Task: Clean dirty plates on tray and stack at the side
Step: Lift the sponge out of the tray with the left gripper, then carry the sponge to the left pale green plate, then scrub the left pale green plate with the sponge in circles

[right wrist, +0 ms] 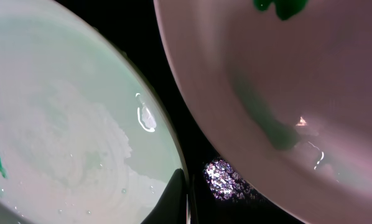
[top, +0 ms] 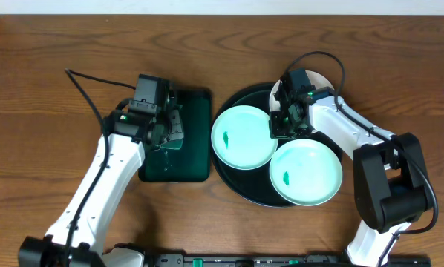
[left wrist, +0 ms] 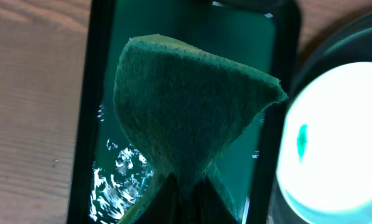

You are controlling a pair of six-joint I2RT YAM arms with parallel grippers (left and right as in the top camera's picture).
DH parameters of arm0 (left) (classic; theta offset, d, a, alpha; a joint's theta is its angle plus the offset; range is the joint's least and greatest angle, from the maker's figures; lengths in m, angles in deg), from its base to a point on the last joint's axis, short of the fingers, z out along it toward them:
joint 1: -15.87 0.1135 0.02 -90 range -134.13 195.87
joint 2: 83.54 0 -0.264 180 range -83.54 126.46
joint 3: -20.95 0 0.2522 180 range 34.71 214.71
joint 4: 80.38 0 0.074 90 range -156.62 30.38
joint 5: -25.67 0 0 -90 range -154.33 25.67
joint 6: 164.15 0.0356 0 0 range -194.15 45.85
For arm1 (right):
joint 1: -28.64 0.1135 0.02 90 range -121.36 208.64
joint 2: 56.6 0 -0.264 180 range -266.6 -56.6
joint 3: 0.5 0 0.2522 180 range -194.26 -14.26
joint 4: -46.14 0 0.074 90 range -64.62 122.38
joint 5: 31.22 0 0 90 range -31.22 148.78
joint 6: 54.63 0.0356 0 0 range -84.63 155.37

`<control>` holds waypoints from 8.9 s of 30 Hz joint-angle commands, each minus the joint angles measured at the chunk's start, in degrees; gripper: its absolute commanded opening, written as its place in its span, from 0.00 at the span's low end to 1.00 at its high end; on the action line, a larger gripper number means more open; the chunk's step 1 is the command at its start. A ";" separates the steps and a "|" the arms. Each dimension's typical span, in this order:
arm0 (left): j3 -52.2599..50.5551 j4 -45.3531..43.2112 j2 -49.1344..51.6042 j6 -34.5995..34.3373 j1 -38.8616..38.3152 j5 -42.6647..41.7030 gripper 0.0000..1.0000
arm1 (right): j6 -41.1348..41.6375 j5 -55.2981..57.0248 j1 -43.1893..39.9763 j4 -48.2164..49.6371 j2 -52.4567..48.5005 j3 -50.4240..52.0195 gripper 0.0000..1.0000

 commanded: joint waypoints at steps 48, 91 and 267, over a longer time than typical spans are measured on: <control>7.41 7.78 3.43 -0.63 -0.70 2.16 0.07 | 3.65 -1.22 1.62 0.79 -0.61 0.26 0.01; 7.45 -6.62 9.92 -14.38 -15.37 -5.35 0.07 | 3.61 6.71 0.55 -3.04 2.10 -0.20 0.01; 8.92 -13.27 34.29 -15.61 -26.45 -7.26 0.07 | 2.49 6.71 2.95 -1.97 2.10 -0.02 0.01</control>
